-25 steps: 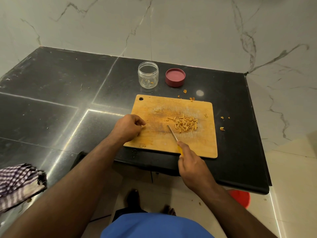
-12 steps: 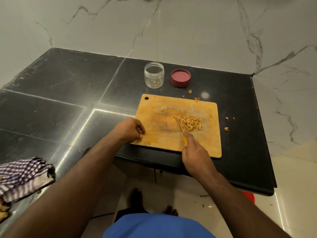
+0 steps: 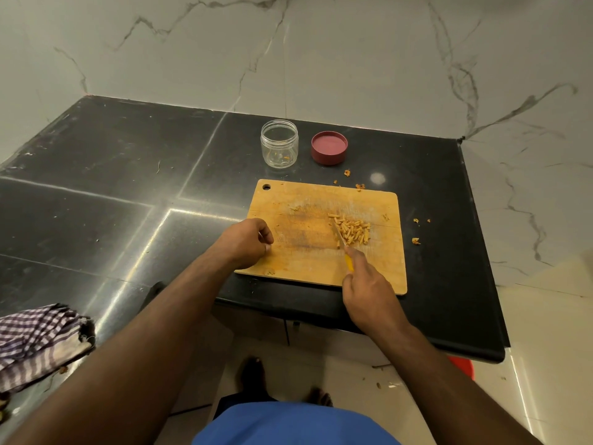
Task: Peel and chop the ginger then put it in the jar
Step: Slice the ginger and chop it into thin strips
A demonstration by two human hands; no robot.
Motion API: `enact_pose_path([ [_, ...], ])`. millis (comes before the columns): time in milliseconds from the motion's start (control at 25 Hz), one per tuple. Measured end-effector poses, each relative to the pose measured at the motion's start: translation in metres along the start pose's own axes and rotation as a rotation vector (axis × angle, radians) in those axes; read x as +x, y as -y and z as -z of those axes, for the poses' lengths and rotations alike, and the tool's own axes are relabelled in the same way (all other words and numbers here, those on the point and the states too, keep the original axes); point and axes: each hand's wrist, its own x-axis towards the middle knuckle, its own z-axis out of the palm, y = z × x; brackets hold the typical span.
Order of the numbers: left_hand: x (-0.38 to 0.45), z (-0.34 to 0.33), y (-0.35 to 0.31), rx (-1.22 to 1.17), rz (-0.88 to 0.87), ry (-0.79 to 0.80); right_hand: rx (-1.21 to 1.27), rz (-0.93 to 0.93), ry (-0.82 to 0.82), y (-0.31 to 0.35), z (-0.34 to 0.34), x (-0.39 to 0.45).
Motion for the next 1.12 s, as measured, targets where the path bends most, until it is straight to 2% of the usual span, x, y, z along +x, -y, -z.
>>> enact_pose_path([
  [200,0.009,-0.016,-0.022,-0.058,-0.086,-0.035,0.093,0.025,0.045,0.007,0.0,-0.015],
  [400,0.024,-0.026,-0.037,0.024,-0.17,-0.245,0.135,0.01,0.051,0.006,-0.001,-0.02],
  [680,0.028,-0.036,-0.032,0.046,-0.179,-0.121,0.141,0.007,0.028,0.006,0.001,-0.016],
  [1120,0.033,-0.036,-0.032,-0.025,-0.154,-0.158,0.163,0.011,0.045,0.005,0.002,-0.007],
])
